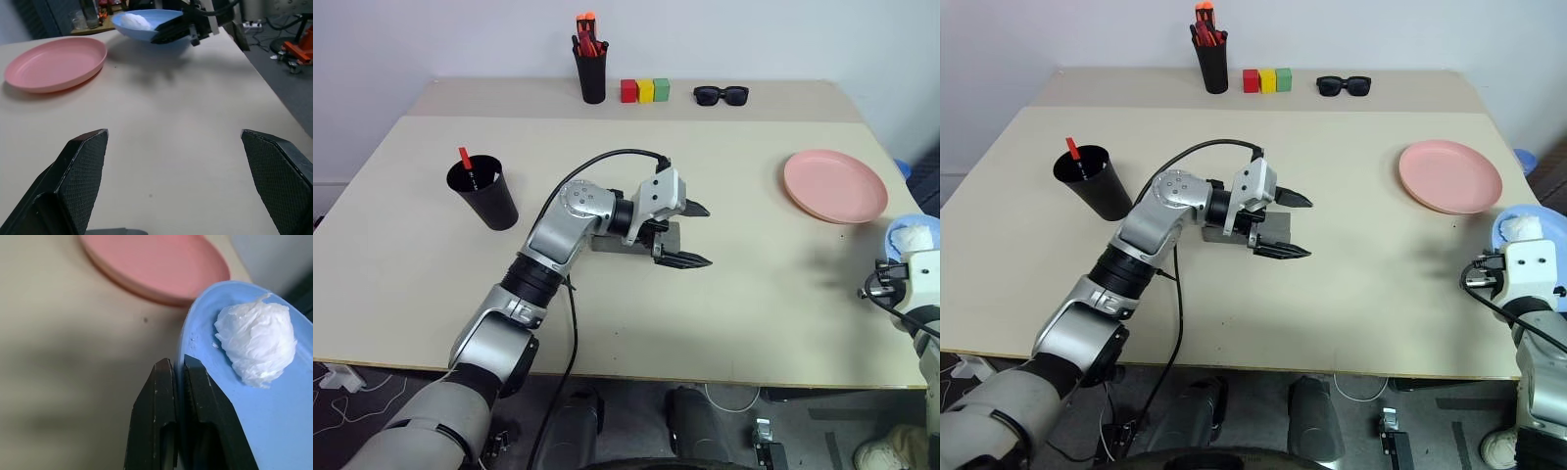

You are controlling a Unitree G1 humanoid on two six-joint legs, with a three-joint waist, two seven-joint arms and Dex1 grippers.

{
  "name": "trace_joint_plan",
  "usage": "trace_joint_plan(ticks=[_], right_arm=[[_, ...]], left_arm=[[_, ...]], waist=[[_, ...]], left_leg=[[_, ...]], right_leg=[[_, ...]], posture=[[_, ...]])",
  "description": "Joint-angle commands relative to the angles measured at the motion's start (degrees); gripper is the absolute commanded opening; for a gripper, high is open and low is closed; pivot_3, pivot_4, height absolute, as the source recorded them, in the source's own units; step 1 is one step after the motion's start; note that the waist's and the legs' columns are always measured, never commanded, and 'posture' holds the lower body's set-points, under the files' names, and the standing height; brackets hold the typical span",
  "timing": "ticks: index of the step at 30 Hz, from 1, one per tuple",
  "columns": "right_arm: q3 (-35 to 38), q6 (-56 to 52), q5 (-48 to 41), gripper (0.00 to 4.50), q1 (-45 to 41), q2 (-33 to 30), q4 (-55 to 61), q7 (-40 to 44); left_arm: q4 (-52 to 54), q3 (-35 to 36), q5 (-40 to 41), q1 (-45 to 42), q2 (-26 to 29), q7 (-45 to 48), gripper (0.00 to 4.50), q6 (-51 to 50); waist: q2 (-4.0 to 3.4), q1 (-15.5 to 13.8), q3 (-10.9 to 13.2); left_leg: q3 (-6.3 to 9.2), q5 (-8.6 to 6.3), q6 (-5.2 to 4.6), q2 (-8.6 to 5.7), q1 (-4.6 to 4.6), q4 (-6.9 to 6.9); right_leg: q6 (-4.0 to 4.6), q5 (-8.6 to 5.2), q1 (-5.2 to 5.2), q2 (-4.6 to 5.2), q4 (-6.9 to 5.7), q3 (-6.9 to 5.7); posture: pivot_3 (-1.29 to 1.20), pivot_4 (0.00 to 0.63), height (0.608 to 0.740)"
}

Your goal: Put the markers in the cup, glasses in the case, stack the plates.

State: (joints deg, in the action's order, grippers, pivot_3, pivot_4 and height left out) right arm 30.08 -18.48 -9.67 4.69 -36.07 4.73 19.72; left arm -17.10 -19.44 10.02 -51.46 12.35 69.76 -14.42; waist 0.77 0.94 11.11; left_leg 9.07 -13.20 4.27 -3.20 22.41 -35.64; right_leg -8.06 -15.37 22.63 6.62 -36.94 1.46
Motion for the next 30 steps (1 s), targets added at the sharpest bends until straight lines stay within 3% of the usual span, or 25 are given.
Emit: trace_joint_plan(ticks=[1, 12, 15, 21, 28, 29, 30], right_arm=[[-0.91, 1.27, 1.08, 0.02, -3.18, -3.60, -0.18, 1.44], [-10.90, 7.35, 3.40, 0.02, -19.03, -10.35, -15.86, 9.79], [-14.39, 11.51, 5.00, 0.02, -26.30, -11.29, -24.98, 11.81], [-21.76, 20.96, 9.53, 0.02, -40.77, -9.84, -44.28, 13.77], [-26.41, 27.95, 12.92, 0.02, -51.50, -7.64, -60.64, 14.42], [-26.81, 28.66, 13.26, 0.67, -52.39, -7.36, -62.34, 14.35], [-27.32, 29.19, 13.66, 0.96, -53.29, -7.00, -64.18, 14.38]], left_arm=[[1.95, 0.17, 0.18, -0.07, -0.15, -0.27, 4.50, 0.65], [5.01, 1.52, 1.68, 1.22, 0.50, -2.26, 4.50, -3.37], [6.79, 1.83, 1.68, 2.59, 1.39, -3.31, 4.50, -4.75], [12.42, 3.25, 2.43, 5.65, 3.18, -6.98, 4.50, -9.43], [16.99, 3.97, 3.29, 7.76, 5.05, -9.99, 4.50, -13.12], [17.43, 4.06, 3.37, 7.94, 5.18, -10.32, 4.50, -13.52], [17.96, 4.11, 3.42, 8.18, 5.34, -10.69, 4.50, -13.98]], waist=[[-0.01, 0.06, 0.00], [-0.03, 0.17, 0.02], [-0.03, 0.42, 0.03], [-0.06, 1.26, 0.05], [-0.06, 1.59, 0.06], [-0.06, 1.59, 0.06], [-0.06, 1.59, 0.06]], left_leg=[[0.00, 0.00, 0.00, 0.00, 0.00, 0.00], [-0.01, 0.00, 0.00, 0.00, 0.00, 0.01], [-0.01, 0.00, 0.00, -0.01, 0.00, 0.01], [-0.04, 0.01, 0.01, -0.01, 0.00, 0.03], [-0.02, 0.01, 0.01, -0.01, 0.01, 0.08], [-0.02, 0.01, 0.01, -0.01, 0.01, 0.08], [-0.02, 0.01, 0.01, -0.01, 0.01, 0.09]], right_leg=[[0.00, 0.00, 0.00, 0.00, 0.00, 0.00], [0.00, 0.00, 0.01, 0.00, 0.01, 0.00], [0.00, 0.01, 0.01, 0.00, 0.02, 0.01], [0.00, 0.01, 0.04, 0.02, 0.00, 0.02], [0.00, 0.01, 0.06, 0.02, 0.02, 0.02], [0.01, 0.02, 0.06, 0.02, 0.01, 0.02], [0.01, 0.02, 0.06, 0.02, 0.01, 0.03]], posture=[[0.00, 0.150, 0.740], [0.00, 0.150, 0.740], [0.00, 0.150, 0.740], [0.00, 0.150, 0.740], [0.00, 0.150, 0.740], [0.00, 0.150, 0.740], [0.00, 0.150, 0.740]])
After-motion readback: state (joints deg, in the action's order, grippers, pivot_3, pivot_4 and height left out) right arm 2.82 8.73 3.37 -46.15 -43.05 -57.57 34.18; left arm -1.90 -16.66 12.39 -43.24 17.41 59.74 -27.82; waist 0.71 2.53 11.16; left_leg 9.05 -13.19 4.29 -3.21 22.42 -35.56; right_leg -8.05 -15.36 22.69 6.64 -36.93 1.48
